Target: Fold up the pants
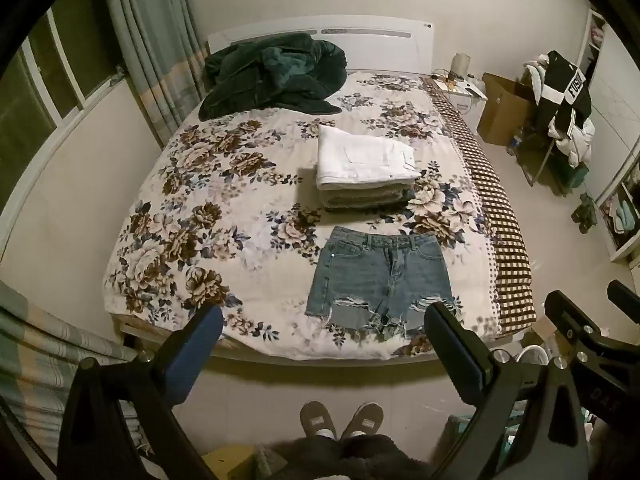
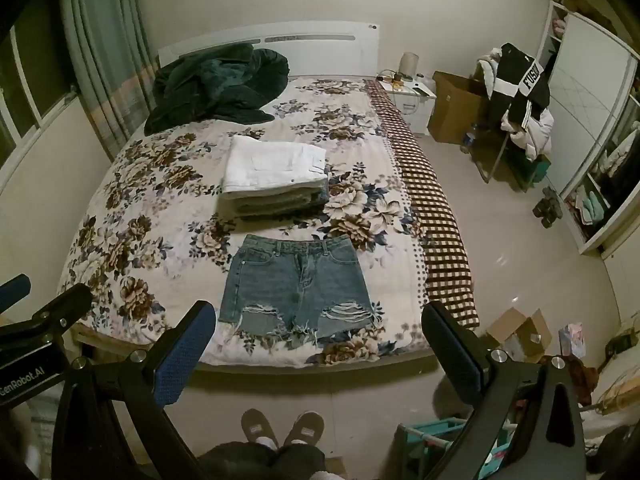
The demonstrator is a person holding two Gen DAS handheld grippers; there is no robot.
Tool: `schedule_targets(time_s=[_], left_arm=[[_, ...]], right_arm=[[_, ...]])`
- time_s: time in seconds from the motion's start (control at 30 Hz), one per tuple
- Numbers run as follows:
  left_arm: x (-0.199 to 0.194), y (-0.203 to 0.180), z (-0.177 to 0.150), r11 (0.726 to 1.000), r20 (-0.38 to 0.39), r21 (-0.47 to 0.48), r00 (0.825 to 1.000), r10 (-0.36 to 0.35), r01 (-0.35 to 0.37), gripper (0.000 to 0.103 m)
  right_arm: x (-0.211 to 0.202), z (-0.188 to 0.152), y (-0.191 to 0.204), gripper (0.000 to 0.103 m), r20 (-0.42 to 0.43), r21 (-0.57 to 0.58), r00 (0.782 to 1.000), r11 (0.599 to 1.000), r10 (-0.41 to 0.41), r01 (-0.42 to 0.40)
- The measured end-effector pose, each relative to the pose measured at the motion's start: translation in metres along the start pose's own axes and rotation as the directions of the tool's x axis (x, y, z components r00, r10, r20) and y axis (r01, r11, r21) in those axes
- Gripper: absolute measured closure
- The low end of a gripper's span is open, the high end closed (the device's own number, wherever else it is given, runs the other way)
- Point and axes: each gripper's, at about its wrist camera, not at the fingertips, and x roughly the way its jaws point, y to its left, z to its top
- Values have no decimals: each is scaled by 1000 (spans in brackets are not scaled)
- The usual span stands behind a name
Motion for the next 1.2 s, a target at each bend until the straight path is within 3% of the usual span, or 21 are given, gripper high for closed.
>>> schedule_targets(time_s=[1.2], left_arm=[[-16, -6, 5, 1000, 6, 2, 1000, -1, 1, 0]], right_arm=[[-11, -4, 3, 0, -8, -10, 1000, 1000, -9, 9]])
